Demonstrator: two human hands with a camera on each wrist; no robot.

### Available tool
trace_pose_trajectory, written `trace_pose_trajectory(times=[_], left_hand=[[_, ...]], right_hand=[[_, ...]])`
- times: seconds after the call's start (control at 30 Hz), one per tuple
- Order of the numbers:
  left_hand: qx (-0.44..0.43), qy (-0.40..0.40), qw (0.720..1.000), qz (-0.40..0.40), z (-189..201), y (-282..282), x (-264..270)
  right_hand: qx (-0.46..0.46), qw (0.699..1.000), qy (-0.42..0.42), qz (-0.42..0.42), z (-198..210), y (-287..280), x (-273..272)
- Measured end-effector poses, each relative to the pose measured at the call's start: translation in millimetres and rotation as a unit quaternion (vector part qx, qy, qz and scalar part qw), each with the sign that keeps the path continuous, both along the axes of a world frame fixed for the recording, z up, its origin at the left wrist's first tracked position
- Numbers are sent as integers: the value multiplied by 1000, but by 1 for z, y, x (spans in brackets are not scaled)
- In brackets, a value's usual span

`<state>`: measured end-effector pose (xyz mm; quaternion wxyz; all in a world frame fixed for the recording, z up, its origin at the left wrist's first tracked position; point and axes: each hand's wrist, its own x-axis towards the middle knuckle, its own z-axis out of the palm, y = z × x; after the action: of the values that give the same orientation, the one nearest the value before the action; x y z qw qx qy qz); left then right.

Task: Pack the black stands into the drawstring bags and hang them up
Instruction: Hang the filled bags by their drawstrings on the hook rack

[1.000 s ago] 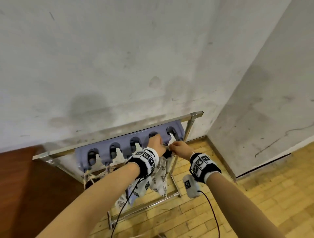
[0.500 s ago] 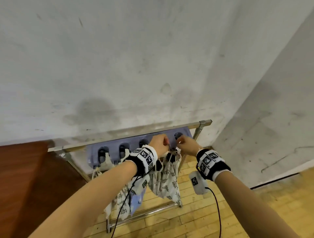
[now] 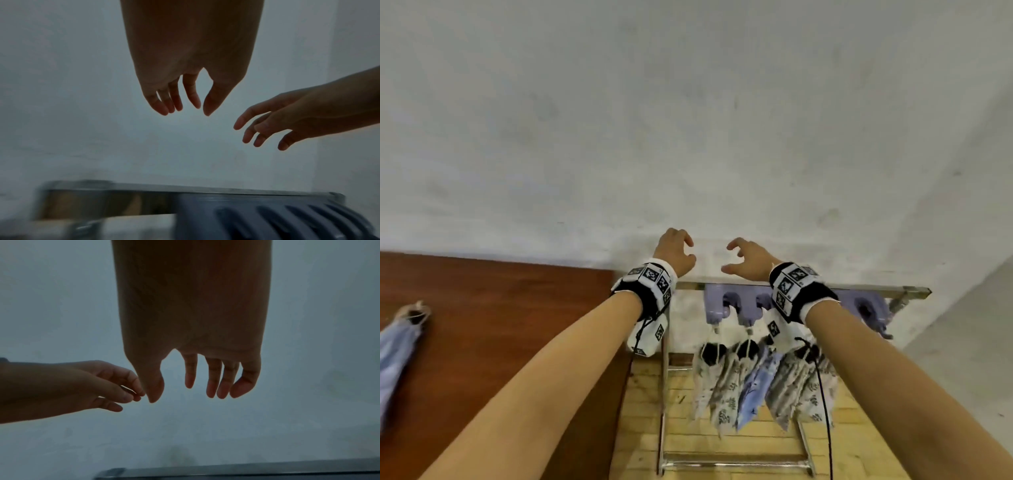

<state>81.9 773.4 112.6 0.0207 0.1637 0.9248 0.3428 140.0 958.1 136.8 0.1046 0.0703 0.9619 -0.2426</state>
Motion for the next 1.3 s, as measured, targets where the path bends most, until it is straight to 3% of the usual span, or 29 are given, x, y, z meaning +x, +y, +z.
trace_pose_trajectory(times=[0.27, 0.5, 0.83, 1.1, 1.3], left_hand=[[-135, -24, 978, 155, -8, -294, -3], [-178, -92, 945, 258, -36, -471, -4], [-151, -195, 906, 345, -85, -621, -78], [-151, -286, 890, 321, -135, -691, -137], [-84, -333, 903, 259, -165, -726, -197]], right_hand=[[67, 990, 18, 122, -13, -282, -58], [55, 980, -16, 193, -51, -463, -85], [31, 973, -77, 215, -112, -597, -179], [14, 965, -155, 213, -162, -662, -242], [-13, 966, -165, 199, -192, -708, -280]])
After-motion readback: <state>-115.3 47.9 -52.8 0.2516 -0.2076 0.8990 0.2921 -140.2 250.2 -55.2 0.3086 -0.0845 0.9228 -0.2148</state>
